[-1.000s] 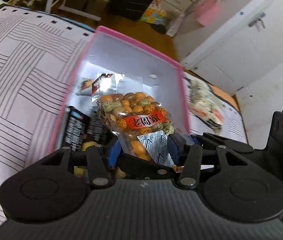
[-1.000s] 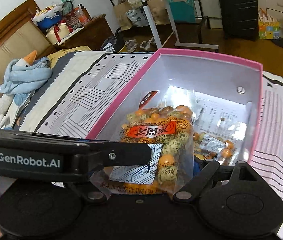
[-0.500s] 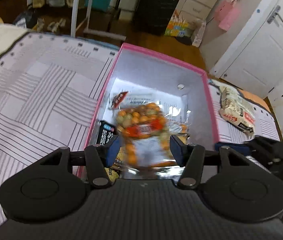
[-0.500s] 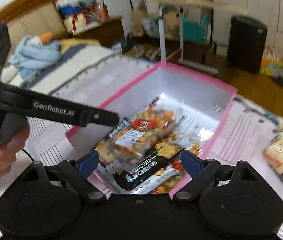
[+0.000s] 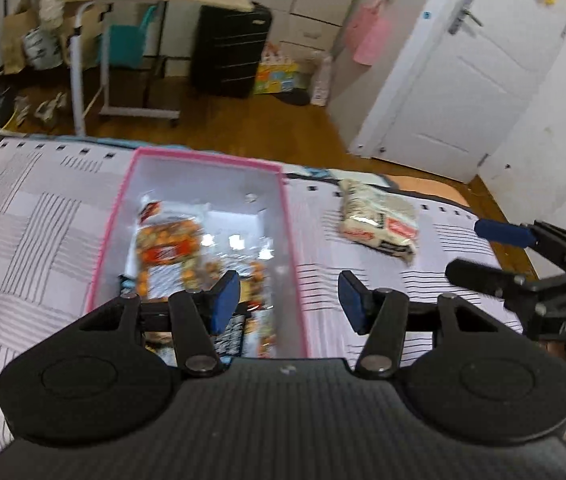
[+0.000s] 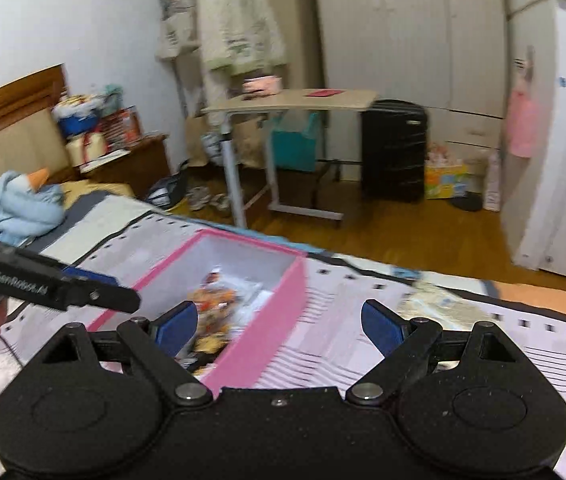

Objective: Organize snacks
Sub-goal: 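Move the left tool to the rice-cracker bag and grasp its edge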

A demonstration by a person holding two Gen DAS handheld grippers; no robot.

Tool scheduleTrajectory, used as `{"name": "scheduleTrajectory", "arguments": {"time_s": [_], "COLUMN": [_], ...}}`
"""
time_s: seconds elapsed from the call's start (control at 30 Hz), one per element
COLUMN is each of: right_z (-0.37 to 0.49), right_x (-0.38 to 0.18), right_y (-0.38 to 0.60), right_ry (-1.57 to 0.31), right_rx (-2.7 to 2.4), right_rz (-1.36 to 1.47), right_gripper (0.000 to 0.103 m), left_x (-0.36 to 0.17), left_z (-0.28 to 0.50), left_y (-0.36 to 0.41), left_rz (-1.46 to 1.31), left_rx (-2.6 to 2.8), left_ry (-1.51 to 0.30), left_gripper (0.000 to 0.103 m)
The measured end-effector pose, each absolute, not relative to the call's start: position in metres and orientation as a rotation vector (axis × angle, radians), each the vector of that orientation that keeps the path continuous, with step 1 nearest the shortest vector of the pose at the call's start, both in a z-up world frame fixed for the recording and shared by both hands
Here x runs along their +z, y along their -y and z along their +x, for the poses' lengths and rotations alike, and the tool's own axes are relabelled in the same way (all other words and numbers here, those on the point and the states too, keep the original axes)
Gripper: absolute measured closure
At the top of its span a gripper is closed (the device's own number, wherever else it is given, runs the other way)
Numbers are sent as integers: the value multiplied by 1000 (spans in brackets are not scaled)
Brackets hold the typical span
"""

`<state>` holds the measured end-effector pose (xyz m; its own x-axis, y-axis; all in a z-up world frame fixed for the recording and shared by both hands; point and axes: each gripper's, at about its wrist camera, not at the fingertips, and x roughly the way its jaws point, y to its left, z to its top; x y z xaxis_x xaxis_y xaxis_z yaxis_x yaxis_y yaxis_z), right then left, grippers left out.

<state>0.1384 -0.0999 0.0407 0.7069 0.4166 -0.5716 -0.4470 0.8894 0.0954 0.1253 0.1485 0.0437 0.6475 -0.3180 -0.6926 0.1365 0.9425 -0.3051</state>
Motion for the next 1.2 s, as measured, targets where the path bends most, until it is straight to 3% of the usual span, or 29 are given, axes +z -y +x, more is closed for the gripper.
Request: {"name": "scheduleTrajectory", "arguments": {"time_s": [0.27, 0.53, 0.83, 1.2], "right_z": [193, 242, 280, 303], "right_x": [28, -48, -125, -163], "right_y": [159, 225, 258, 258], "right_ry": [-724, -743, -750, -805], "right_rx": [341, 204, 128, 84], "right_rz": [135, 316, 351, 432], "right_gripper": [11, 13, 24, 30], "left_x": [40, 12, -52, -131], "left_z": [159, 218, 300, 377], "left_y": [-80, -19, 32, 40], "left_rz": [-160, -138, -242, -339], "left_rx": [-334, -361, -247, -168], "left_ry": [-829, -853, -863, -929], "left_gripper": [49, 49, 49, 49]}}
